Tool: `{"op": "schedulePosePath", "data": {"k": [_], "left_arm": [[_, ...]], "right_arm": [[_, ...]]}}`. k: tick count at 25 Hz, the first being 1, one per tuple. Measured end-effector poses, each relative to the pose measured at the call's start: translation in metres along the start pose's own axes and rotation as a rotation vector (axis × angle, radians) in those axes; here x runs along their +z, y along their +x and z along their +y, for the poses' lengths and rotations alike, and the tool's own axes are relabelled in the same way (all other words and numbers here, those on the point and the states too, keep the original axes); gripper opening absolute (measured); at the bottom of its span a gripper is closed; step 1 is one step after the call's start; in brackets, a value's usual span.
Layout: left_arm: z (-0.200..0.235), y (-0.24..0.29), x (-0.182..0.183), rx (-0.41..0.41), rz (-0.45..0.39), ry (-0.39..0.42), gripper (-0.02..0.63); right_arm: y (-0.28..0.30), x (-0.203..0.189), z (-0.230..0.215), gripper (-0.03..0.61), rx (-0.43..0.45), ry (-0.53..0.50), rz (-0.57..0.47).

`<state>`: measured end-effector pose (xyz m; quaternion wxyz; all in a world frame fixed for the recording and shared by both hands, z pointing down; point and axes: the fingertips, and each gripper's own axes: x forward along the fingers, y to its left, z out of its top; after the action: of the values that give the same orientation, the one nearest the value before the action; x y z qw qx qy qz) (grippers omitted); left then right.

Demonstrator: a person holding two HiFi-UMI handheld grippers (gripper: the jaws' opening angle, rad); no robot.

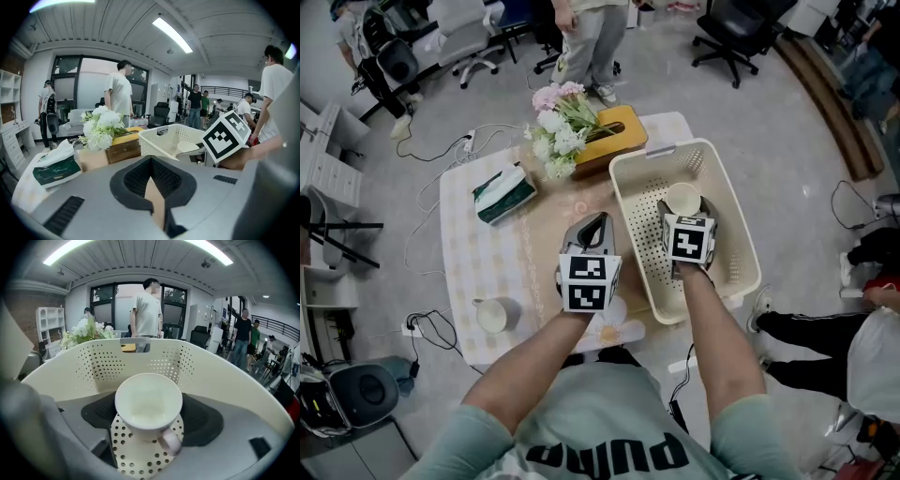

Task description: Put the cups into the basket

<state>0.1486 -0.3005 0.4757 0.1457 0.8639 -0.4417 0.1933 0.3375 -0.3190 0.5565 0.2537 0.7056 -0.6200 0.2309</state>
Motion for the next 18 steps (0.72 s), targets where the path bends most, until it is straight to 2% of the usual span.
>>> {"op": "schedulePosePath", "data": {"k": [7,18], "left_arm": [[0.002,0.0,-0.002,-0.018,-0.004,-0.019,-0.002],[0.003,-0.01,0.007,-0.037,-0.036,-0.038,-0.002]], "right_arm": [[0.004,-0.006,0.001,0.4,0.03,0.019,0.032],[-0.046,0.03,0.009,0.4,0.068,0.035,-0.073]]}}
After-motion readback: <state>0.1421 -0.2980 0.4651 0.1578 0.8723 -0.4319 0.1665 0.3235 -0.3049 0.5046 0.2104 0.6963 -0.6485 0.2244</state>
